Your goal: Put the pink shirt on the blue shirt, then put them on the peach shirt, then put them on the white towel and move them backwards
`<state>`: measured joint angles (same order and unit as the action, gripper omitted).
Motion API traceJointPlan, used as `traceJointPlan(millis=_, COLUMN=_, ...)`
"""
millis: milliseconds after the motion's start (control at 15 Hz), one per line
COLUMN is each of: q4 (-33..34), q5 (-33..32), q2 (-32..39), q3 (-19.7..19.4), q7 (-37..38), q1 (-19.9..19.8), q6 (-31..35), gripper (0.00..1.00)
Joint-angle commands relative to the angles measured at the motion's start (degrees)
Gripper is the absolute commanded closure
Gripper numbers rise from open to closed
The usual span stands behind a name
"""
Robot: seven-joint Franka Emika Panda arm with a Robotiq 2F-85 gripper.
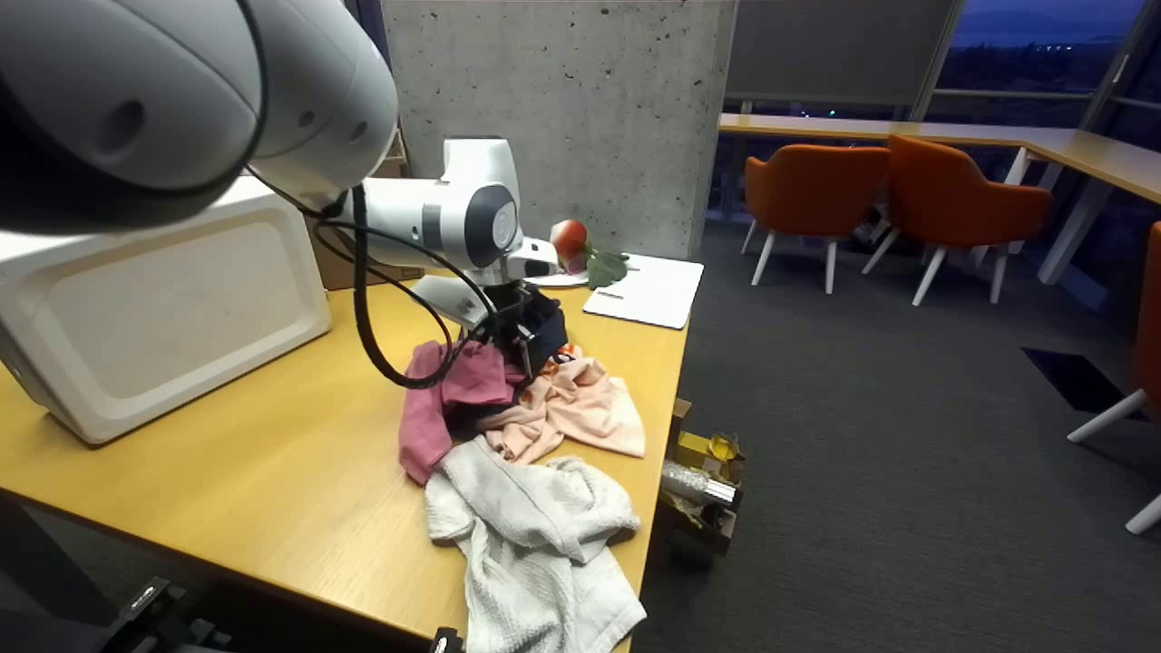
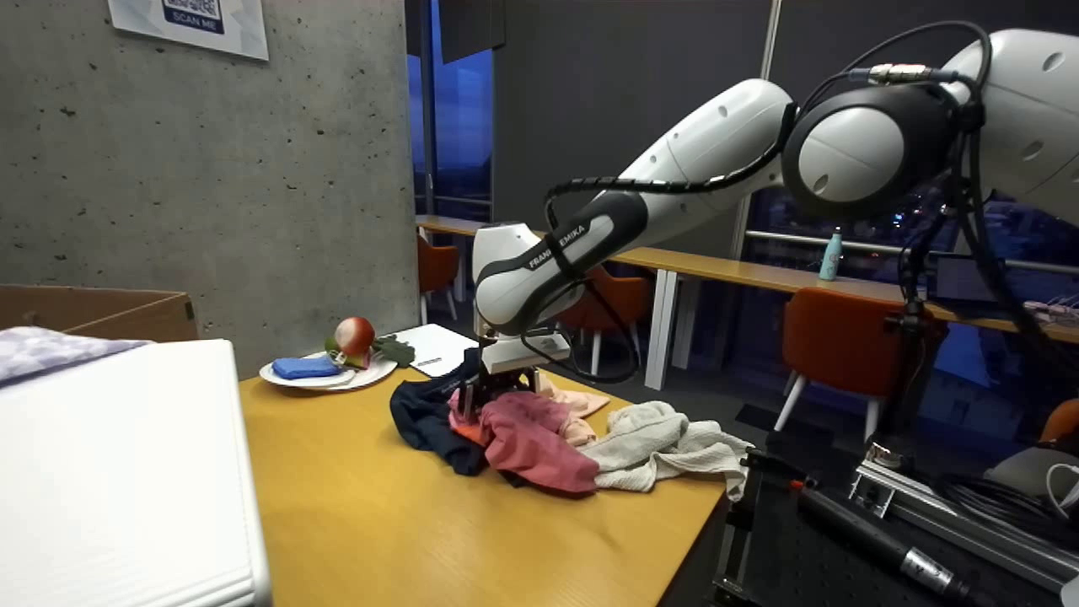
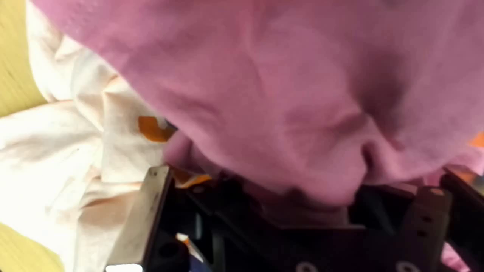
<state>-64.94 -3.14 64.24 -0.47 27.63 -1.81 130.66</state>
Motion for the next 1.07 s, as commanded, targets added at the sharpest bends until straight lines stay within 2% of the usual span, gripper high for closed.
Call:
traceJointPlan(millis=0, q4=-13.32, q5=5.10, q2=-11.67, q3=1.26, q7=-3.63, q1=1.38, q6=1.38, gripper=0.90)
traceJointPlan(millis=467, q4=-28.92, q5=11.02, q2=-23.01, q3=5.18, q7=-9.65, q1=4.99, q6=1.16, gripper=0.90)
traceJointPlan(millis=733, q4=-32.42, q5=12.02, q2=-21.62, q3=5.42, q7=-10.65, q1=6.60, q6=1.83, gripper=0.90)
traceJointPlan(millis=1000, q4=-34.28, q5=11.93, q2=-18.61, q3=4.84, q7=-11.80, q1=6.38, q6=3.20, gripper=0.90)
